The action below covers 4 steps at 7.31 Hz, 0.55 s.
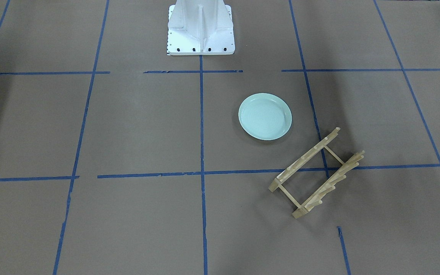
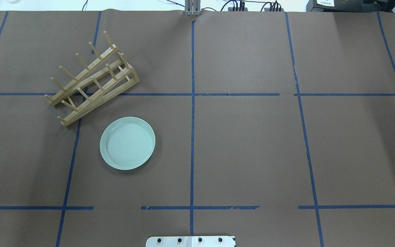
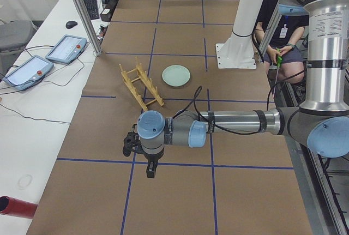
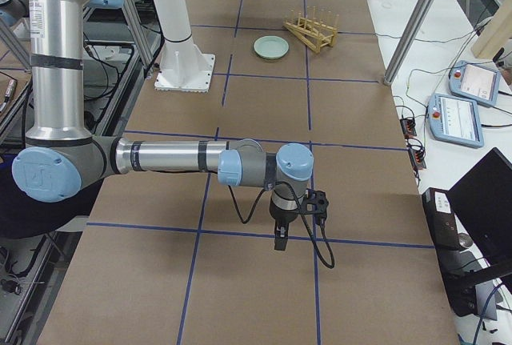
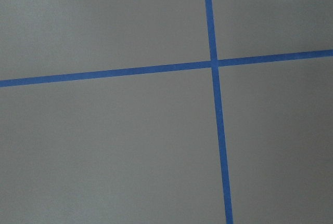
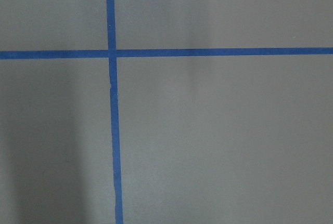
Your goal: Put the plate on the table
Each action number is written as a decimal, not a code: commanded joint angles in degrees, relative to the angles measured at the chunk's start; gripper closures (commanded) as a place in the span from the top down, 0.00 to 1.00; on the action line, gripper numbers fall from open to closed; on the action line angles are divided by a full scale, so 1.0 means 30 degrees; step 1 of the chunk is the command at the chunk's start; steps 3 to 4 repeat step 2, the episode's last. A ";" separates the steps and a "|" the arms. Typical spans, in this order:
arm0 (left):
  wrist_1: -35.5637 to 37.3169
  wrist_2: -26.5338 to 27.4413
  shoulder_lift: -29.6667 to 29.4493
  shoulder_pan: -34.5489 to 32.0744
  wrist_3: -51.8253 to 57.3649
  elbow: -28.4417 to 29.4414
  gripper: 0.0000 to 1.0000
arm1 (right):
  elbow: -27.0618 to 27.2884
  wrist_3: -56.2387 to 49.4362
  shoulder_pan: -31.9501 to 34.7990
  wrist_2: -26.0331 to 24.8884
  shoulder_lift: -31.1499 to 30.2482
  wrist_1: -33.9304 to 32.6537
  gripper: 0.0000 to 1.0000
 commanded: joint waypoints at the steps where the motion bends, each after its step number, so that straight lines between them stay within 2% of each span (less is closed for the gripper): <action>1: -0.0005 -0.0013 -0.0001 0.0000 0.0018 0.0023 1.00 | 0.0000 -0.0001 0.0029 0.0000 0.0000 0.0000 1.00; 4: -0.0034 0.0045 -0.0001 0.0000 0.0018 -0.0151 1.00 | 0.0000 -0.0001 0.0000 0.0000 0.0000 0.0000 1.00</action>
